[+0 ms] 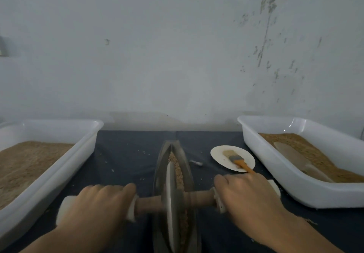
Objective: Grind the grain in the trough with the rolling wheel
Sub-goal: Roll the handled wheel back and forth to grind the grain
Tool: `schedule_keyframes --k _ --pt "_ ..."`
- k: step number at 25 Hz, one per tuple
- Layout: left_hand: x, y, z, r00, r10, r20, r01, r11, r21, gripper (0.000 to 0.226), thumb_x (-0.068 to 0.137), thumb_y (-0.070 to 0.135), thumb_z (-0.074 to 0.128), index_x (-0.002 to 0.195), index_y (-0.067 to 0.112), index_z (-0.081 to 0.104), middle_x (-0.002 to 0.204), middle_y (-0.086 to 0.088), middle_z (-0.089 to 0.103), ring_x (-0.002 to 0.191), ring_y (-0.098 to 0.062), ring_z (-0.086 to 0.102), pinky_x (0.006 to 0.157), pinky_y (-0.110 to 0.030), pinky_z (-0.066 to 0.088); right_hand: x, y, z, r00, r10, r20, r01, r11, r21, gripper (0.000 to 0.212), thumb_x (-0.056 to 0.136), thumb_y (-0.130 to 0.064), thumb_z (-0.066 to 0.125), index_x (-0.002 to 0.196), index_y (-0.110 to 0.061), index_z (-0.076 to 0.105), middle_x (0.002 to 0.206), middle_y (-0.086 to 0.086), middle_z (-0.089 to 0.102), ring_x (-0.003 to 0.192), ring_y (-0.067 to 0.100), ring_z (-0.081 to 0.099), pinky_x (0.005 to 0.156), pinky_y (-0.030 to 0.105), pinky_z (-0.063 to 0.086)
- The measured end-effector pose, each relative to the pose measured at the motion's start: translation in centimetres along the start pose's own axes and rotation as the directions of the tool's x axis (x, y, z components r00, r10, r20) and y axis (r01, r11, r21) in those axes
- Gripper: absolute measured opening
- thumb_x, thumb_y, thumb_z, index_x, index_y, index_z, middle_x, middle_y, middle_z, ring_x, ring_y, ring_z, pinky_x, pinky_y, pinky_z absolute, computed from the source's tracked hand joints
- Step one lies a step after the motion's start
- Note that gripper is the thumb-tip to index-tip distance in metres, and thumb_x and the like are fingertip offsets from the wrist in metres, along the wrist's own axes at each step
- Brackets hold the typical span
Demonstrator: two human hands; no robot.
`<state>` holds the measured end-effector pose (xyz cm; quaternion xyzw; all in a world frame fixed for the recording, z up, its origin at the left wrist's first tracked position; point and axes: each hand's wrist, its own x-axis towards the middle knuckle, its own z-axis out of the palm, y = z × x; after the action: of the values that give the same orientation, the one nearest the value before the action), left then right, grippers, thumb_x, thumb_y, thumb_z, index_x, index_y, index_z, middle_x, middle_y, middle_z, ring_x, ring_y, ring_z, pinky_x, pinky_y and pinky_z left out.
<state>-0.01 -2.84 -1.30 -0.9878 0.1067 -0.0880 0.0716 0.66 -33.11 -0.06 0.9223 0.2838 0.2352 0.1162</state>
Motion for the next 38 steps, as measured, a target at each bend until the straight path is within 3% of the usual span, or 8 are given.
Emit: schedule_keyframes --k 6,13,16,19,26,29,34,38 --pt "6.5 0.4 -0.4 0.990 -0.050 -0.135 0.062 0.994 0.088 0.018 0.087 0.040 0.054 0.089 0.034 0.038 0.084 0.010 0.057 0.074 -0.012 0.055 0.068 -0.029 0.044 7.3 1.8 2.9 0.969 0.217 0.115 -0.219 0.976 0.002 0.023 0.084 -0.029 0.064 0.099 -0.021 0.048 0.088 -0.002 0.063 0.070 0.020 0.056 0.059 0.031 0.032" --pt "5.5 0.1 0.8 0.990 -0.037 -0.137 0.036 0.999 -0.012 0.022 0.088 0.040 0.056 0.084 0.036 0.034 0.081 0.012 0.054 0.065 -0.005 0.047 0.064 -0.024 0.037 5.3 0.8 2.9 0.987 0.157 0.044 -0.156 0.987 -0.024 0.033 0.072 -0.024 0.074 0.093 -0.019 0.050 0.077 -0.001 0.059 0.058 0.018 0.047 0.056 0.032 0.037" --pt "0.6 0.3 0.2 0.938 0.176 -0.299 -0.152 0.983 0.102 0.057 0.052 0.044 0.078 0.074 0.038 0.026 0.057 0.016 0.026 0.044 -0.001 0.021 0.046 -0.014 0.013 0.0 -1.1 2.0 0.996 0.094 0.004 -0.094 0.992 0.079 0.053 0.038 -0.026 0.087 0.074 -0.022 0.049 0.057 -0.003 0.052 0.044 0.013 0.047 0.042 0.032 0.042" --pt "1.2 0.8 -0.6 0.956 0.144 -0.256 -0.101 0.979 0.174 0.053 0.062 0.043 0.073 0.075 0.038 0.022 0.060 0.015 0.029 0.051 -0.005 0.032 0.048 -0.023 0.020 0.2 0.1 3.0 0.950 0.170 0.261 -0.200 0.975 0.094 0.039 0.072 -0.034 0.072 0.087 -0.035 0.036 0.078 -0.007 0.057 0.067 0.012 0.057 0.064 0.034 0.049" --pt "10.8 0.7 -1.0 0.977 -0.093 -0.193 0.115 0.988 0.104 0.011 0.089 0.031 0.054 0.090 0.025 0.045 0.094 0.001 0.064 0.084 -0.023 0.061 0.068 -0.034 0.041 10.2 2.7 4.9 0.945 0.312 0.096 -0.311 0.950 -0.019 0.024 0.087 -0.034 0.062 0.102 -0.020 0.049 0.091 0.000 0.064 0.072 0.022 0.056 0.060 0.031 0.031" --pt "6.7 0.2 0.0 0.994 -0.032 -0.106 0.037 0.998 0.041 0.025 0.085 0.037 0.058 0.081 0.035 0.033 0.078 0.010 0.053 0.064 -0.009 0.048 0.062 -0.029 0.035 6.0 1.3 3.4 0.964 0.232 0.126 -0.237 0.971 0.020 0.023 0.084 -0.031 0.064 0.094 -0.025 0.045 0.074 -0.007 0.050 0.061 0.014 0.041 0.056 0.029 0.030" --pt "0.0 -0.3 -0.1 0.930 0.219 -0.295 -0.169 0.968 0.186 0.048 0.056 0.047 0.056 0.073 0.036 0.012 0.053 0.017 0.015 0.043 -0.002 0.007 0.047 -0.019 0.002 -0.3 0.2 1.2 0.953 0.115 0.279 -0.132 0.990 0.043 0.043 0.075 -0.039 0.065 0.080 -0.037 0.022 0.067 -0.012 0.035 0.057 0.005 0.036 0.048 0.024 0.020" --pt "6.0 0.4 0.0 0.986 0.017 -0.164 0.006 0.991 0.136 0.024 0.082 0.038 0.059 0.078 0.033 0.035 0.077 0.009 0.056 0.065 -0.012 0.053 0.059 -0.031 0.037 5.2 1.2 3.5 0.954 0.264 0.140 -0.264 0.964 -0.021 0.026 0.084 -0.033 0.062 0.084 -0.032 0.036 0.069 -0.010 0.047 0.060 0.013 0.045 0.054 0.029 0.031"
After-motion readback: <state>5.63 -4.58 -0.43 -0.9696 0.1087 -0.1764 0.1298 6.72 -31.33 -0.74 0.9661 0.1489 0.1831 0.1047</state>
